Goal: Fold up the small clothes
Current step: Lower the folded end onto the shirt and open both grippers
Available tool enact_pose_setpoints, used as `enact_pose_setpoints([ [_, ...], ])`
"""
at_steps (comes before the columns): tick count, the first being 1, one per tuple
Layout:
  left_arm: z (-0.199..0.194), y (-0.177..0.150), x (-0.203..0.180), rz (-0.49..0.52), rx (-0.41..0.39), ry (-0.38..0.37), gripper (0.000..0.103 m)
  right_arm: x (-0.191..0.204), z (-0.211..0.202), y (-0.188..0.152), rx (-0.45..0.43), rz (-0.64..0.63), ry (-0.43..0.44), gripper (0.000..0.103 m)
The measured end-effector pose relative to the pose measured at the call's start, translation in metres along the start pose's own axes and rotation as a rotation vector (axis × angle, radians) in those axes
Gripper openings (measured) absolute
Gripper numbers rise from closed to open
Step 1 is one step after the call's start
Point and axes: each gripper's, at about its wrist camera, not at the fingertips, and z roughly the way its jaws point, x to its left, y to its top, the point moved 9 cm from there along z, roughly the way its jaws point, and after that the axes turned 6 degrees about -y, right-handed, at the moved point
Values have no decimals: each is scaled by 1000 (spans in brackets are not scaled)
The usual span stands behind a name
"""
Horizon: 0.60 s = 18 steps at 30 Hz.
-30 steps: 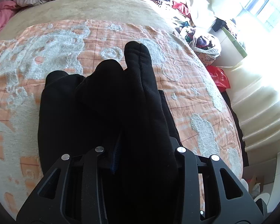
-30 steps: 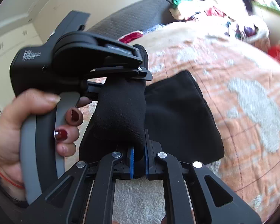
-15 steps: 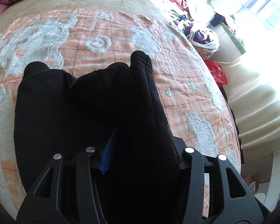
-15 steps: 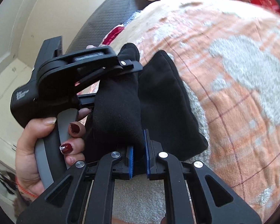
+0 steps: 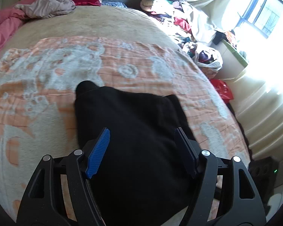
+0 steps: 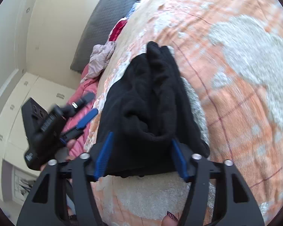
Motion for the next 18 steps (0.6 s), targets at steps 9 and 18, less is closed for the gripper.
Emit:
enact_pose_setpoints([
  [9,-2,-49,23,51,46,52,64,15,20,30,46,-204,-134,71],
  [18,-7,-53,20,98,30,79,64,6,50,47,136,-190,-77,70],
])
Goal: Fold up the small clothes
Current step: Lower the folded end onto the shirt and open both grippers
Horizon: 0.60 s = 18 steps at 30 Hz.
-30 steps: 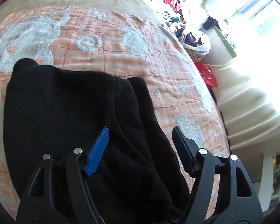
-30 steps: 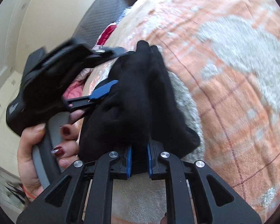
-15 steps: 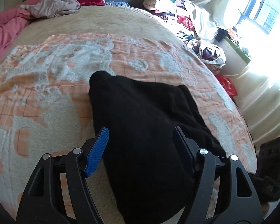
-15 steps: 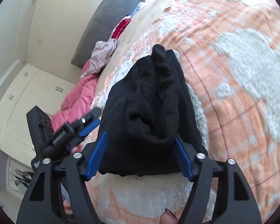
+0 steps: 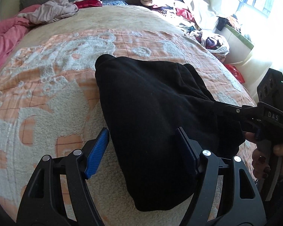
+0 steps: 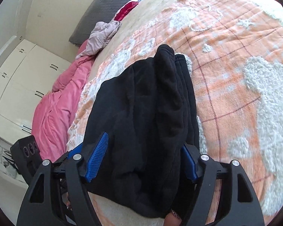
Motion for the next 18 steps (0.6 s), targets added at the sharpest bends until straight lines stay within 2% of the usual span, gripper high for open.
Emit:
enact_pose_setpoints([
  [3,0,0,0,-3,-1,-3,64,4,3,5,-6,-29,-8,65],
  [4,0,0,0,-4,-1,-2,64,6,2,5,-12,-53,-17,55],
  [5,0,0,0,-3,0,-2,64,9,2,5,-15,-72,-19,41],
  [7,0,0,0,-2,0,-1,64,14,3,3,-21,-106,-25,25],
  [9,0,0,-1,0,4,-2,64,21,1,5,-45,-155,-64,19],
  [11,-2,0,-3,10,6,2,64,34,-8,7,-86,-216,-85,17],
  [14,-6,1,-8,17,7,-11,64,33,-16,10,-118,-242,-100,17],
  [16,1,-4,-8,13,34,-19,68,18,-6,6,-83,-224,-150,17],
  [18,6,-8,-9,8,51,-23,68,5,4,3,-51,-185,-164,17],
])
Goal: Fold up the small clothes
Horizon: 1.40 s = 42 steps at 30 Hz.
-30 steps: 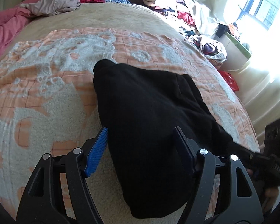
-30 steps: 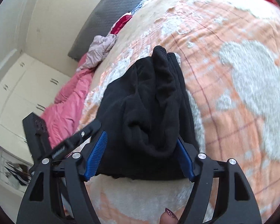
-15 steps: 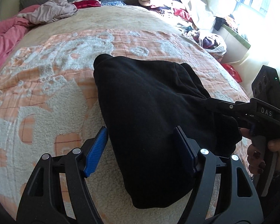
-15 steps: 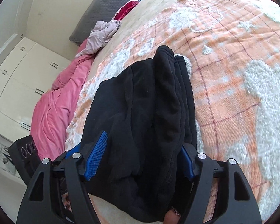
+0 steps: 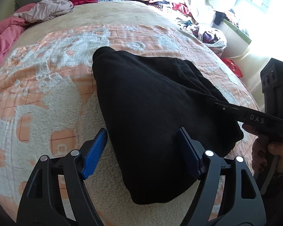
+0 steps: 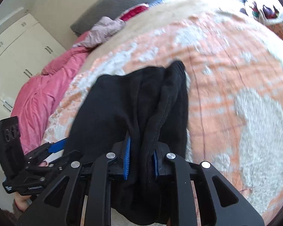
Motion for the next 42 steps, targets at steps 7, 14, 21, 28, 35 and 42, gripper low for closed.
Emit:
enact_pose_setpoints([
  [7,1,-2,-1,-15,2,-19,68,-4,-7,-3,-22,6,-27,17],
  [14,-1,-3,0,-20,-5,-15,68,-9,-12,-9,-19,17,-38,38],
  [21,-10,-3,-2,-29,-21,-2,71,-7,-47,-10,-118,-9,-84,55],
  [28,-28,-5,-7,-24,-44,0,71,5,-85,-9,-282,-84,-196,87],
  [35,-56,-7,-11,3,-99,18,84,11,-115,-18,-419,-136,-231,96],
  [42,-87,-14,-16,2,-176,-4,93,22,-151,-30,-568,-181,-241,98],
])
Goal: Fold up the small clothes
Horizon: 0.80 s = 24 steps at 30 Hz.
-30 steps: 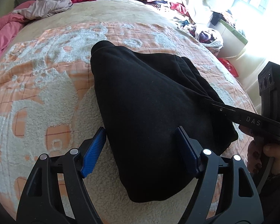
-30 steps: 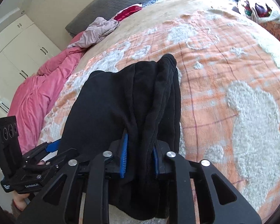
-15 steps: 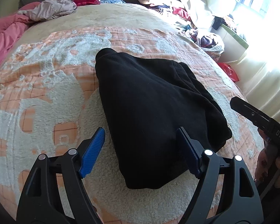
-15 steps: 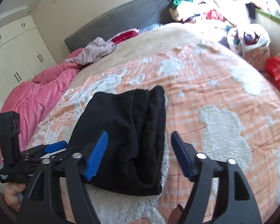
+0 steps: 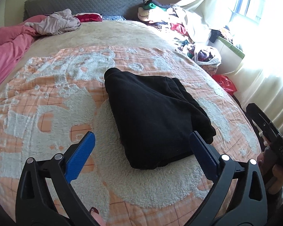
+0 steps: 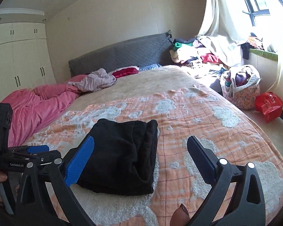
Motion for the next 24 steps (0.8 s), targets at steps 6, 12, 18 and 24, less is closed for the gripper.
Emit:
enact_pose_setpoints([
  [6,-22,-9,-5,16,-65,-3,93,6,-26,-17,-36,-17,-12,98],
  [12,-32,-36,1,10,-68,0,93,17,-49,-44,-47,-59,-58,98],
  [18,-38,-58,11,3,-61,25,93,32,-69,-57,-83,-117,-87,98],
  [24,-48,-73,14,-3,-78,19,93,48,-85,-66,-89,-144,-79,98],
])
